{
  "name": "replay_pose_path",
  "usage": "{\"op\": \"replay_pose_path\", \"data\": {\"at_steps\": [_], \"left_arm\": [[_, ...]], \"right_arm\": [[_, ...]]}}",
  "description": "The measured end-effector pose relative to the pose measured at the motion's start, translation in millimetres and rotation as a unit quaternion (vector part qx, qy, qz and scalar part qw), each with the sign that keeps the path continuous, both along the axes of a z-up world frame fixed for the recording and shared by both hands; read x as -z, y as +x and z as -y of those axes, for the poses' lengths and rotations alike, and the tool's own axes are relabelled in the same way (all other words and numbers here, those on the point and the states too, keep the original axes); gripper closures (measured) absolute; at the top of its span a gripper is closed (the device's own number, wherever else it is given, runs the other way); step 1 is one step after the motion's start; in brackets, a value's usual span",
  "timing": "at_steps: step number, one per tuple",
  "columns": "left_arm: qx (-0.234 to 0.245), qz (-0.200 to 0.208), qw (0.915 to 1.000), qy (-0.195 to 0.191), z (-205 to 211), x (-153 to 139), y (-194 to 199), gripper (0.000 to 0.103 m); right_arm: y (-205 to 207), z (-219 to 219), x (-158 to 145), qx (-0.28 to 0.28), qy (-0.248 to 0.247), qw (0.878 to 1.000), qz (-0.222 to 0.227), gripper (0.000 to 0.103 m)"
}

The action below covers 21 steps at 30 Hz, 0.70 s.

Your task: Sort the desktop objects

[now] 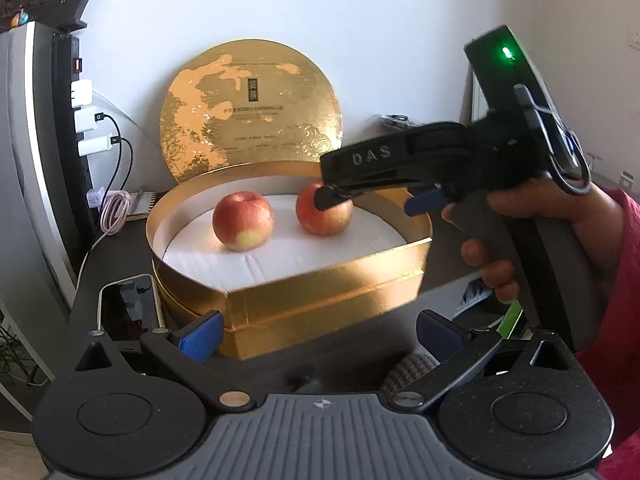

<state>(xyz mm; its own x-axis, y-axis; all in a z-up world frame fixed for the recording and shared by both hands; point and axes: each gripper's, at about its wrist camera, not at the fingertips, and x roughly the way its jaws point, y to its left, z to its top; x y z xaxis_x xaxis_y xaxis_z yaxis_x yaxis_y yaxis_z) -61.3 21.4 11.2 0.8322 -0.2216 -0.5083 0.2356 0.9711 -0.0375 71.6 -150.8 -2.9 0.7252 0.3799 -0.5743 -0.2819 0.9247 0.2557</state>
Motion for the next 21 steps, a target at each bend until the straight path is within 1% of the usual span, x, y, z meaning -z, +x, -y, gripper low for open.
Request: {"op": "replay_pose_path", "data": {"at_steps": [5, 9, 15, 21], "left_arm": [[-0.005, 0.004, 0.9999, 0.012, 4.1, -3.6, -15.7, 0.001], [-0.010, 0.004, 0.9999, 0.012, 4.0, -3.9, -26.4, 0.001], [-0.020, 0.006, 0.9998, -0.001, 7.3, -2.2, -40.4, 0.001], [-0.018, 0.010, 0.9995, -0.022, 16.1, -2.0, -54.3, 0.001]], "right_arm": [[-13.1, 8.3, -0.9, 0.001, 0.021, 1.000, 0.007, 0.000], [-23.0, 13.0, -1.3, 0.002, 0.027, 1.000, 0.010, 0.000], [-34.3, 18.8, -2.5, 0.011, 0.039, 0.999, 0.018, 0.000], [-43.5, 23.9, 1.9, 0.007, 0.027, 0.999, 0.017, 0.000]]}}
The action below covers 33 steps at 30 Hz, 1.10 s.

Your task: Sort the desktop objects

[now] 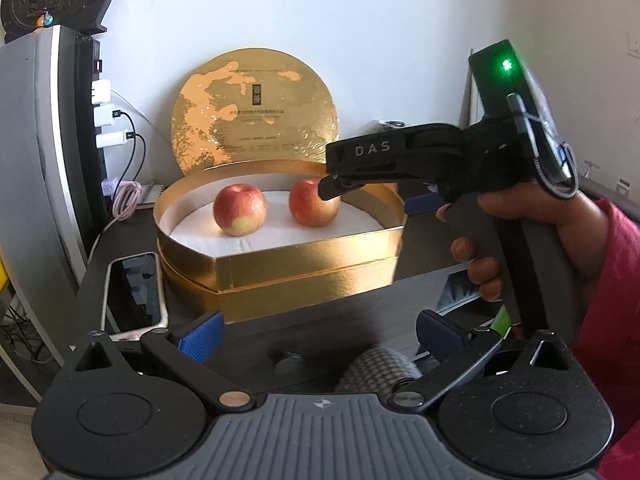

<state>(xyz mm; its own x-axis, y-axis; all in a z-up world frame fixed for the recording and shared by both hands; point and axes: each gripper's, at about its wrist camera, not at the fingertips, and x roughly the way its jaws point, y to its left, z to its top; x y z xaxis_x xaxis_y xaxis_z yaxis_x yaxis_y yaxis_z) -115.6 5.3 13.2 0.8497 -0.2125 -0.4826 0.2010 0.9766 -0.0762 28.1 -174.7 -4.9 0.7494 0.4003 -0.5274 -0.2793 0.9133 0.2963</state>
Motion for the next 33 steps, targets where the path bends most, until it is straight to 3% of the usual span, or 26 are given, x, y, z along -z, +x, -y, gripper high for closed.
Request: {"op": "replay_pose_path", "data": {"at_steps": [12, 24, 33], "left_arm": [[0.056, 0.013, 0.9984, -0.003, 24.2, -3.0, 0.6, 0.001], [0.055, -0.004, 0.9983, -0.019, 4.1, 4.6, -7.2, 0.001], [0.075, -0.006, 0.9970, -0.019, 5.3, 9.3, 5.7, 0.001]], "right_arm": [[-21.5, 19.3, -10.0, 0.023, -0.004, 1.000, 0.015, 0.000], [-21.8, -0.1, -6.2, 0.021, -0.009, 1.000, 0.008, 0.000], [-34.5, 0.5, -16.1, 0.016, -0.052, 0.998, 0.031, 0.000]]}}
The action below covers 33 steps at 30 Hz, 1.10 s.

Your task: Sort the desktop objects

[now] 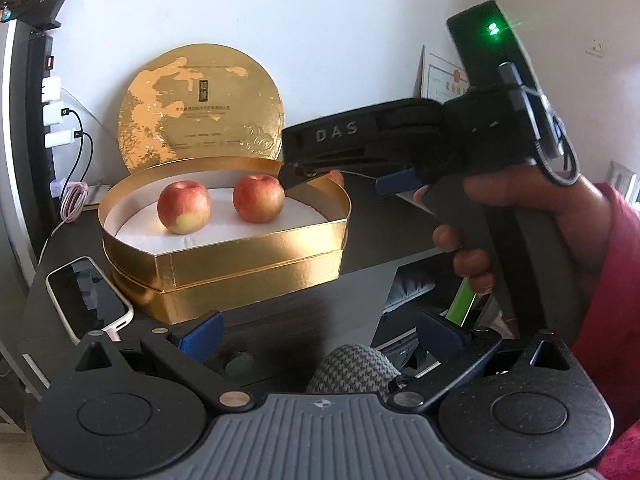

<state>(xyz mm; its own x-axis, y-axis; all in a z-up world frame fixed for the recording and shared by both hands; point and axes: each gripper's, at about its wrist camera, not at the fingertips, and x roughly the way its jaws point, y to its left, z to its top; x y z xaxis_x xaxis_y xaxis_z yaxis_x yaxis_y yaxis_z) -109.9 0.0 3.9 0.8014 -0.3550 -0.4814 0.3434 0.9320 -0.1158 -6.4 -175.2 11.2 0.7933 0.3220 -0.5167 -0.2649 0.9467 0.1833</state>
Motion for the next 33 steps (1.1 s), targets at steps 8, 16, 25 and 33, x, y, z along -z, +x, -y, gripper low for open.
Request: {"op": "replay_pose_path", "data": {"at_steps": [8, 16, 25, 33], "left_arm": [[-0.024, -0.017, 0.9995, 0.013, -10.6, 4.4, -2.5, 0.001], [-0.066, -0.004, 0.9976, -0.016, -26.4, 3.3, 11.7, 0.001], [-0.341, 0.198, 0.9090, -0.136, -168.8, 26.5, 36.4, 0.001], [-0.355, 0.129, 0.9099, -0.172, -228.7, 81.5, 116.7, 0.001]], "right_arm": [[8.4, -6.6, 7.9, -0.016, 0.021, 1.000, -0.012, 0.000], [15.0, -16.5, 12.8, -0.033, 0.013, 0.999, -0.025, 0.000], [27.8, 3.5, -3.7, 0.009, 0.025, 1.000, 0.001, 0.000], [70.1, 4.2, -23.5, 0.051, 0.028, 0.998, 0.014, 0.000]]}}
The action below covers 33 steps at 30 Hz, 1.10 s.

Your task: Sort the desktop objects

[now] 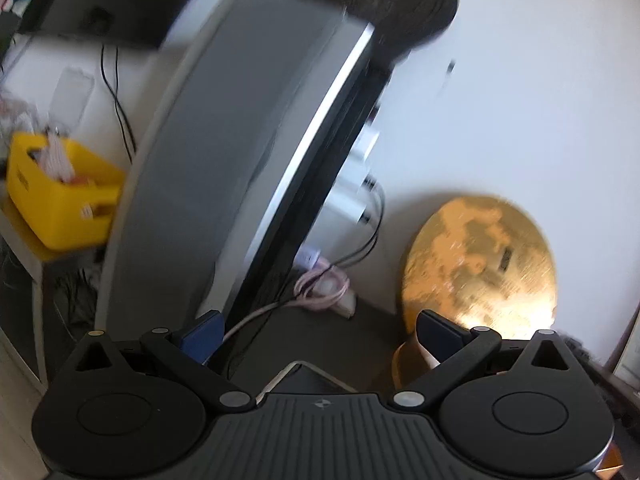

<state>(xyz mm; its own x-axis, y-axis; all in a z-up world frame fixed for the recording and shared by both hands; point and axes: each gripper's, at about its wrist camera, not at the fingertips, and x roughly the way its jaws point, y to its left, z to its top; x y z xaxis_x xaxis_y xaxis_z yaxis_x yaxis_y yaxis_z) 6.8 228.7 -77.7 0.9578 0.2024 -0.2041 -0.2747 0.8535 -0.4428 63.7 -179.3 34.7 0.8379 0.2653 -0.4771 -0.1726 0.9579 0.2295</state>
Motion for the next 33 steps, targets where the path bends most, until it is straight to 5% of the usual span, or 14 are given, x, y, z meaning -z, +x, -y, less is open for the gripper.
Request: {"op": "replay_pose_path", "data": {"at_steps": [8, 12, 24, 33], "left_arm": [[0.022, -0.049, 0.9984, -0.016, -11.8, 23.0, 31.8, 0.001], [-0.005, -0.058, 0.9982, 0.013, -10.3, 25.7, 33.9, 0.001], [-0.024, -0.068, 0.9952, -0.067, -22.4, 33.9, 27.2, 0.001], [-0.026, -0.080, 0.9948, -0.057, -7.8, 25.2, 24.6, 0.001]], "right_arm": [[32.7, -8.4, 5.2, 0.017, 0.002, 1.000, -0.016, 0.000], [44.4, -15.7, 12.4, 0.007, 0.002, 1.000, -0.030, 0.000], [45.0, -11.7, 20.3, -0.005, 0.009, 0.999, -0.040, 0.000], [36.4, -8.1, 20.0, -0.017, 0.010, 0.999, -0.042, 0.000]]}}
